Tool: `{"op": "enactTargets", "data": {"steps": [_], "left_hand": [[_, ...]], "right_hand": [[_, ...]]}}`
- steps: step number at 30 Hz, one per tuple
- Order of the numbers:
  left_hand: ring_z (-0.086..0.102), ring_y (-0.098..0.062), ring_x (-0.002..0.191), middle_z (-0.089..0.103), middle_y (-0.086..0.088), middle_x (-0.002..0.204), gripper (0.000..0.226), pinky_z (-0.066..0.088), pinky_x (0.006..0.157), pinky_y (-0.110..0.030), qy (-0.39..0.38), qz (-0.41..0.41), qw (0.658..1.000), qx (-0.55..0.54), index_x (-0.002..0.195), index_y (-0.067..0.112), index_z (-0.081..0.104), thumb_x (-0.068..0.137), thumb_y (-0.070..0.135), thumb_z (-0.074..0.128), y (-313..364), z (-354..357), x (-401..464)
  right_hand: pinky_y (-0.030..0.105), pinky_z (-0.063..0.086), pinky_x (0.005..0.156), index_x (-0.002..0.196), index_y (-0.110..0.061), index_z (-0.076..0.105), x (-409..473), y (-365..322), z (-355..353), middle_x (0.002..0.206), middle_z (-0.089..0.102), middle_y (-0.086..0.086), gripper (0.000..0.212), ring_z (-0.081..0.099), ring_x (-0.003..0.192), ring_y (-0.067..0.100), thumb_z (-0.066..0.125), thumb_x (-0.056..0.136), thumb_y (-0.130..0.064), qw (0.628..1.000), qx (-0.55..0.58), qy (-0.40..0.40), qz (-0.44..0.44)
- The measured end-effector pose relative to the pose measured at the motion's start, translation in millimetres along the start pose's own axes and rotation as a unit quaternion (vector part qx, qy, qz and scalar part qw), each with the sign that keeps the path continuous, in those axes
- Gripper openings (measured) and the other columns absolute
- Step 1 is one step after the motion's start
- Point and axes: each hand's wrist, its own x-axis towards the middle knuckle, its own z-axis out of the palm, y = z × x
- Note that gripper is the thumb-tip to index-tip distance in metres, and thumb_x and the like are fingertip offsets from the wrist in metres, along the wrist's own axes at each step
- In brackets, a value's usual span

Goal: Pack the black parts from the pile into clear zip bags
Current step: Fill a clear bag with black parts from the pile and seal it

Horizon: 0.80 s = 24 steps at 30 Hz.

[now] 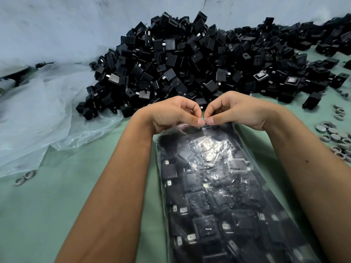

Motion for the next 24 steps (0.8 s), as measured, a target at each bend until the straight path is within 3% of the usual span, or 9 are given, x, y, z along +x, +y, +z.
{"op": "enactTargets", "data": {"steps": [2,5,8,12,16,19,21,24], "left_hand": [[0.062,-0.007,0.061,0.068,-0.001,0.071,0.015,0.049,0.059,-0.014,0.004,0.007,1.000,-0.013,0.086,0.008,0.063,0.088,-0.003,0.073,-0.3,0.8,0.0],[0.060,-0.008,0.057,0.064,-0.004,0.071,0.019,0.048,0.053,-0.016,-0.002,-0.001,1.000,-0.029,0.087,0.009,0.061,0.087,-0.007,0.072,-0.1,1.6,0.5],[0.055,-0.012,0.057,0.059,-0.003,0.069,0.024,0.049,0.055,-0.020,-0.013,-0.019,1.000,-0.014,0.086,0.011,0.060,0.086,-0.010,0.072,-0.4,1.1,1.3],[0.056,-0.011,0.058,0.059,-0.002,0.067,0.021,0.052,0.058,-0.021,-0.018,-0.028,0.999,0.007,0.090,0.010,0.063,0.085,-0.007,0.075,0.7,-0.2,2.0],[0.062,-0.022,0.075,0.069,-0.015,0.085,0.013,0.051,0.068,-0.028,0.015,-0.052,0.998,0.043,0.096,0.007,0.072,0.085,0.005,0.080,-1.0,-3.3,1.8],[0.065,-0.017,0.077,0.070,-0.011,0.088,0.010,0.053,0.072,-0.026,0.023,-0.057,0.995,0.079,0.092,0.009,0.076,0.085,0.013,0.081,-2.2,-4.0,2.0],[0.063,-0.011,0.072,0.069,-0.005,0.080,0.009,0.051,0.069,-0.022,0.018,-0.057,0.993,0.103,0.088,0.011,0.076,0.085,0.017,0.082,-1.3,-4.2,2.0],[0.055,-0.001,0.055,0.062,0.008,0.063,0.009,0.043,0.053,-0.012,0.010,-0.050,0.993,0.108,0.083,0.014,0.072,0.087,0.016,0.080,-0.2,-3.4,2.1]], "right_hand": [[0.013,0.043,0.057,0.089,-0.010,0.078,0.3,0.8,-1.3,0.074,0.067,0.009,0.005,0.054,0.061,0.009,0.076,0.090,-0.006,1.000,0.003,-0.006,-0.001],[0.013,0.043,0.054,0.080,-0.012,0.072,1.8,1.1,0.6,0.078,0.065,0.015,0.020,0.055,0.058,0.011,0.072,0.088,0.006,1.000,0.017,0.003,-0.012],[0.011,0.043,0.053,0.077,-0.014,0.065,2.0,1.8,1.8,0.077,0.067,0.009,0.030,0.058,0.057,0.006,0.067,0.087,0.015,0.998,0.057,0.022,-0.028],[0.019,0.043,0.062,0.091,-0.010,0.074,1.0,0.3,0.0,0.078,0.064,0.010,0.005,0.054,0.069,0.016,0.072,0.094,-0.007,1.000,0.021,0.020,-0.001],[0.015,0.041,0.061,0.083,-0.019,0.079,1.2,-4.5,3.2,0.066,0.065,-0.005,0.014,0.054,0.060,0.003,0.073,0.096,-0.020,0.998,-0.066,0.004,0.021],[0.013,0.047,0.050,0.081,-0.013,0.077,0.9,-7.9,4.3,0.066,0.072,0.003,0.021,0.063,0.051,0.007,0.068,0.100,-0.020,0.997,-0.057,-0.016,0.046],[0.017,0.049,0.052,0.080,-0.012,0.077,2.2,-7.9,5.0,0.067,0.073,0.005,0.025,0.065,0.054,0.009,0.068,0.100,-0.024,0.996,-0.070,-0.018,0.058],[0.027,0.045,0.069,0.083,-0.019,0.081,4.8,-3.6,5.7,0.070,0.069,-0.002,0.016,0.058,0.065,0.006,0.074,0.094,-0.027,0.995,-0.090,0.014,0.052]]}}
